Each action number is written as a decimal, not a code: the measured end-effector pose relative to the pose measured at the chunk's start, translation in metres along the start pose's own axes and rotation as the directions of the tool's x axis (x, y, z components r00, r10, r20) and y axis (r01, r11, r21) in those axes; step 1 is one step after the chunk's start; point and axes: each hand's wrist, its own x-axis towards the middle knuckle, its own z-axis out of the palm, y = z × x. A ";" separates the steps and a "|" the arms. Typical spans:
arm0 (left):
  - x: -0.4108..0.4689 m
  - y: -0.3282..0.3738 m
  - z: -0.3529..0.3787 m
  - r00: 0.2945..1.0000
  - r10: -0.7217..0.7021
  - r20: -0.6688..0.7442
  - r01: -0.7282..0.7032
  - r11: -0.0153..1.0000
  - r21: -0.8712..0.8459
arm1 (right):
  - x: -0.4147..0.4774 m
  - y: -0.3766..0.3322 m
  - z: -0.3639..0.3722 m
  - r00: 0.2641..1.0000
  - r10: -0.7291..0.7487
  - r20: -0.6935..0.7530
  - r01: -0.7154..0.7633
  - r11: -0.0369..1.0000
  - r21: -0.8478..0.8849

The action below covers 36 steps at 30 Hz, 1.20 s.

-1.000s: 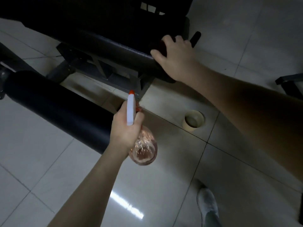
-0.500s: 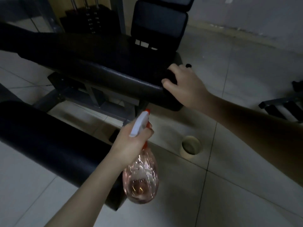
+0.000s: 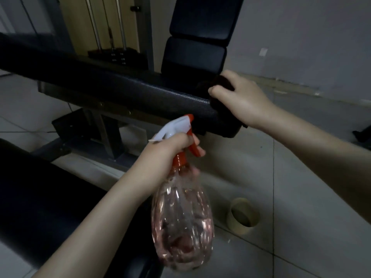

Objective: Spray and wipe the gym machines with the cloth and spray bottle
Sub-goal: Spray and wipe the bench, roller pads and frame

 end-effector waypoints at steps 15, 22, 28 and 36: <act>-0.012 -0.015 0.009 0.957 0.288 -0.032 -0.289 0.951 -0.105 | -0.011 -0.004 0.007 0.994 -0.011 -0.105 0.025 0.990 0.137; -0.018 0.007 0.023 0.978 0.151 0.146 -0.197 0.902 0.384 | -0.012 0.000 0.006 0.992 0.003 -0.123 0.022 0.980 0.196; -0.031 0.040 0.005 0.991 0.134 -0.011 -0.082 0.669 0.739 | -0.010 0.004 0.006 0.993 -0.020 -0.113 0.041 0.980 0.192; -0.059 0.043 -0.012 0.941 0.314 -0.128 -0.142 0.707 0.693 | -0.011 0.003 0.007 0.995 0.011 -0.095 0.008 0.980 0.198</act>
